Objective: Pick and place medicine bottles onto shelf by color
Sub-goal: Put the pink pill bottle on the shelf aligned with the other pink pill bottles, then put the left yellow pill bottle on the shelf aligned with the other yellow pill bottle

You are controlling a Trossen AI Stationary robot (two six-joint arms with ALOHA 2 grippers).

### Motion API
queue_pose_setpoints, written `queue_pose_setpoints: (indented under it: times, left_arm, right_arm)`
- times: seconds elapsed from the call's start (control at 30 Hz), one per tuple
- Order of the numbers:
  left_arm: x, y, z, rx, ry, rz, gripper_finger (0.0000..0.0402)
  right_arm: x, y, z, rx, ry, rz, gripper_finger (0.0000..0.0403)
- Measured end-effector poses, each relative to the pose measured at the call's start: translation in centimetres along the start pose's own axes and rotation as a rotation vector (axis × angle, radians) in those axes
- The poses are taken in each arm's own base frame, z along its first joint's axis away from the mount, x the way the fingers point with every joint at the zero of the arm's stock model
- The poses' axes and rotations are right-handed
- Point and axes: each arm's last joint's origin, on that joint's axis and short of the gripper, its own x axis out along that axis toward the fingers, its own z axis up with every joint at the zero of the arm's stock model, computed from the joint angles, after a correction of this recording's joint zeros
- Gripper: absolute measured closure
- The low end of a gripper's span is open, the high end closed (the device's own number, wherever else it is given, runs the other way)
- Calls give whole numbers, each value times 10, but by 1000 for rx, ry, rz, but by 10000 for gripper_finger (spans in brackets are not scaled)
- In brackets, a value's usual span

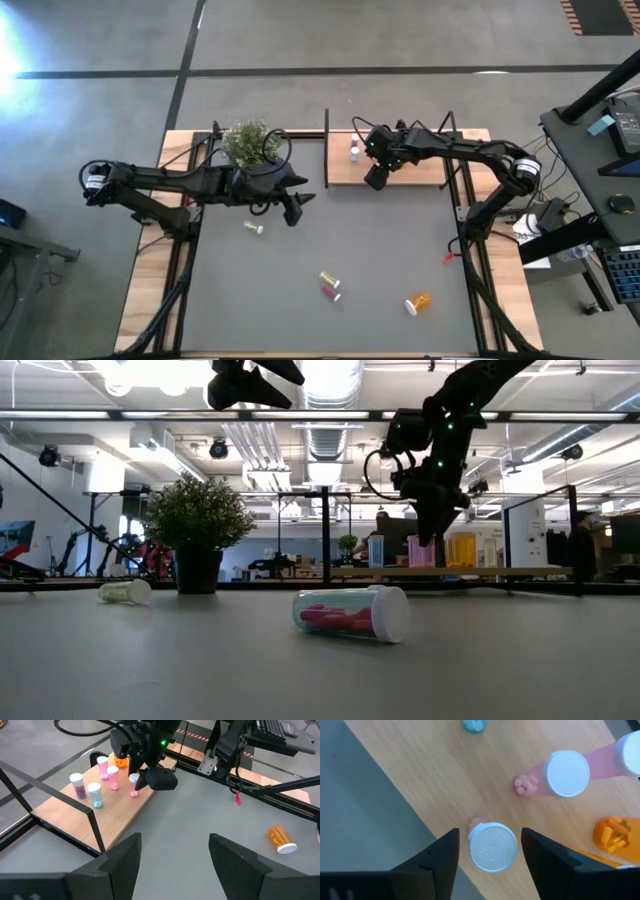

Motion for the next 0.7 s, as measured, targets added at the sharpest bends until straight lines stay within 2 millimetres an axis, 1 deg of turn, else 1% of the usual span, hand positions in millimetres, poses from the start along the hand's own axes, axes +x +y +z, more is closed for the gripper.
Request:
queue_pose_setpoints:
  times: [0.1, 0.23, 0.37, 0.5, 0.57, 0.7]
  left_arm:
    - [0, 0, 0, 0, 1, -3, 185]
    - [0, 0, 0, -3, 7, -9, 185]
    - [-2, 2, -5, 10, 59, -6, 185]
    - [-11, 9, -7, 26, 108, 9, 185]
    - [-15, 14, -12, 46, 180, 27, 185]
    - [-18, 24, -31, 137, 395, 66, 185]
  right_arm:
    - [-8, 0, 4, 2, -21, 9, 184]
    - [-27, -2, 11, 14, -55, 12, 173]
    - [-55, -4, 19, 28, -98, 17, 174]
    - [-83, -5, 23, 57, -143, 26, 178]
    - [-95, -3, 22, 65, -172, 36, 179]
    - [-116, 9, 14, 71, -228, 74, 179]
